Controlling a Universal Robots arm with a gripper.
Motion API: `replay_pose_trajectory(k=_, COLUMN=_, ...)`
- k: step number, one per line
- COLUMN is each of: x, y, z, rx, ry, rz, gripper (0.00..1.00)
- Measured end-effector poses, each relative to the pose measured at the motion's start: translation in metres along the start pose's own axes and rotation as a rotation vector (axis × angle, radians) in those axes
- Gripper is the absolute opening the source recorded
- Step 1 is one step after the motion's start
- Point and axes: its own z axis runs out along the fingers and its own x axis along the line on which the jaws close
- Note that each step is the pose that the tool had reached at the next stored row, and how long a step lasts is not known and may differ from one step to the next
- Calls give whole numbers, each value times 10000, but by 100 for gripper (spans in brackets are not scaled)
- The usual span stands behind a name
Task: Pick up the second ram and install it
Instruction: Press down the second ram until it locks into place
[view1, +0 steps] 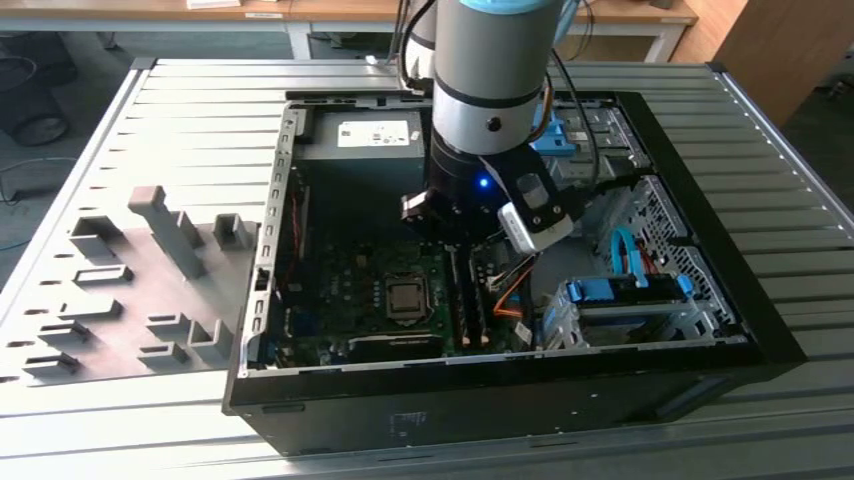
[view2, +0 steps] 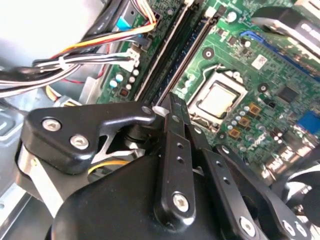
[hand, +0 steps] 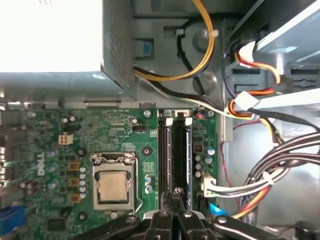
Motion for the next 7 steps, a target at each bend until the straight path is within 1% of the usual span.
replay_pose_trajectory(k=7, x=0, y=0, z=-1, rx=-9, ry=0, rz=0, gripper=11)
